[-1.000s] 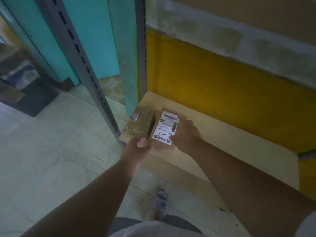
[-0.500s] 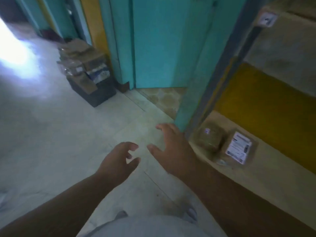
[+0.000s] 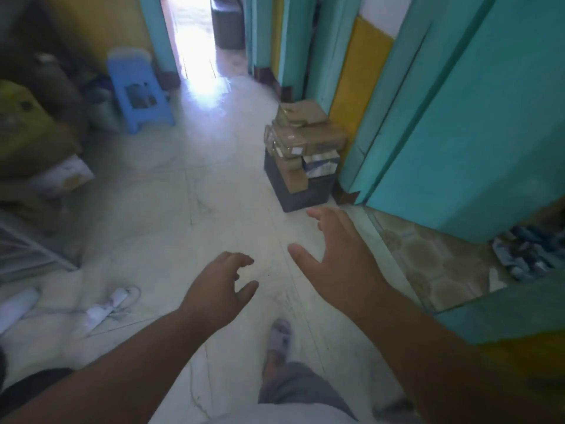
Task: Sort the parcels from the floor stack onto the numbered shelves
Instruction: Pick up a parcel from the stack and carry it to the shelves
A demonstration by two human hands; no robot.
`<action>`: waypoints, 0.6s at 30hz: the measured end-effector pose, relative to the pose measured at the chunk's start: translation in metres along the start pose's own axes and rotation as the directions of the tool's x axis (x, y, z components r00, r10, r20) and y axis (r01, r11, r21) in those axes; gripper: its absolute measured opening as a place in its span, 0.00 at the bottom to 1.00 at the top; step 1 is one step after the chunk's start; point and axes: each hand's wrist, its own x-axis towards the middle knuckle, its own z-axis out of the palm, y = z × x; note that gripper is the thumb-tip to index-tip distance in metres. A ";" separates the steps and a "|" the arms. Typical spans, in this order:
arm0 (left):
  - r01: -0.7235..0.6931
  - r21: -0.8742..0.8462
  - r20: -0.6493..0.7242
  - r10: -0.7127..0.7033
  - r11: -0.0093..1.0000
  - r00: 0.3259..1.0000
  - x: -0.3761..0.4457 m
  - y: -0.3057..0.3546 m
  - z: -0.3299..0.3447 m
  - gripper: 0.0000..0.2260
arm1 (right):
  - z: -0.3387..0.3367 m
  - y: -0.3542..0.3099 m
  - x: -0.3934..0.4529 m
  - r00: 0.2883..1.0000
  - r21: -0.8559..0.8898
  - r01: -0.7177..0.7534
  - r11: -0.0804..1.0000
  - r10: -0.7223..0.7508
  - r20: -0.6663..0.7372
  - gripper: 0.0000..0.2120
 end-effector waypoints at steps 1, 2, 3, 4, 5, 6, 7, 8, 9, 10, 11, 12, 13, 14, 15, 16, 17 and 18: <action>0.005 0.013 -0.012 -0.005 1.000 1.000 0.021 -0.005 -0.005 0.18 | 0.004 0.000 0.026 1.000 0.005 0.022 1.000 -0.022 -0.005 0.28; 0.026 0.019 -0.022 -0.026 0.999 0.999 0.043 -0.010 -0.012 0.18 | 0.007 0.001 0.054 0.999 0.009 0.040 0.999 -0.040 -0.004 0.28; 0.055 0.021 -0.027 -0.055 0.998 0.998 0.064 -0.013 -0.022 0.19 | 0.009 0.000 0.081 0.999 0.009 0.047 0.999 -0.047 0.004 0.28; 0.084 0.017 -0.028 -0.083 0.996 0.996 0.084 -0.016 -0.032 0.19 | 0.009 -0.002 0.107 0.999 0.014 0.044 0.999 -0.044 0.015 0.28; 0.098 0.015 -0.035 -0.098 0.995 0.995 0.103 -0.019 -0.043 0.20 | 0.009 -0.005 0.132 0.999 0.019 0.046 0.999 -0.046 0.024 0.27; 0.107 0.032 -0.040 -0.106 0.994 0.994 0.122 -0.021 -0.055 0.20 | 0.009 -0.009 0.160 0.998 0.016 0.055 0.998 -0.056 0.032 0.27; 0.116 0.042 -0.049 -0.114 0.992 0.992 0.142 -0.025 -0.067 0.20 | 0.010 -0.015 0.188 0.997 0.009 0.061 0.998 -0.061 0.039 0.27; 0.126 0.042 -0.059 -0.124 0.991 0.991 0.161 -0.031 -0.078 0.20 | 0.012 -0.019 0.216 0.997 0.006 0.065 0.998 -0.065 0.038 0.26; 0.136 0.045 -0.068 -0.133 0.990 0.989 0.180 -0.037 -0.087 0.20 | 0.015 -0.024 0.243 0.997 -0.001 0.068 0.998 -0.068 0.036 0.26; 0.143 0.037 -0.084 -0.140 0.989 0.987 0.199 -0.044 -0.095 0.20 | 0.019 -0.029 0.269 0.997 -0.003 0.077 0.997 -0.077 0.029 0.26; 0.149 0.030 -0.100 -0.146 0.988 0.984 0.219 -0.053 -0.102 0.20 | 0.025 -0.033 0.295 0.996 -0.009 0.091 0.996 -0.091 0.021 0.26; 0.151 0.025 -0.109 -0.147 0.988 0.983 0.241 -0.063 -0.108 0.20 | 0.031 -0.036 0.320 0.995 -0.014 0.101 0.995 -0.101 0.011 0.26; 0.145 0.018 -0.113 -0.142 0.989 0.983 0.264 -0.073 -0.113 0.20 | 0.039 -0.039 0.345 0.995 -0.014 0.100 0.995 -0.100 0.003 0.26; 0.137 0.012 -0.109 -0.134 0.991 0.985 0.289 -0.083 -0.119 0.20 | 0.047 -0.042 0.369 0.996 -0.011 0.088 0.996 -0.088 0.001 0.25; 0.120 0.008 -0.098 -0.118 0.993 0.988 0.314 -0.093 -0.124 0.20 | 0.054 -0.043 0.392 0.997 -0.009 0.074 0.997 -0.074 -0.001 0.25; 0.097 0.015 -0.081 -0.096 0.995 0.992 0.342 -0.103 -0.130 0.20 | 0.061 -0.045 0.415 0.998 -0.012 0.061 0.998 -0.062 -0.010 0.25; 0.066 0.030 -0.066 -0.064 0.997 0.996 0.373 -0.112 -0.138 0.20 | 0.066 -0.045 0.438 0.999 -0.012 0.044 0.999 -0.044 -0.026 0.25; 0.036 0.046 -0.053 -0.034 0.998 0.998 0.404 -0.119 -0.148 0.19 | 0.069 -0.047 0.461 0.999 -0.006 0.022 1.000 -0.022 -0.041 0.25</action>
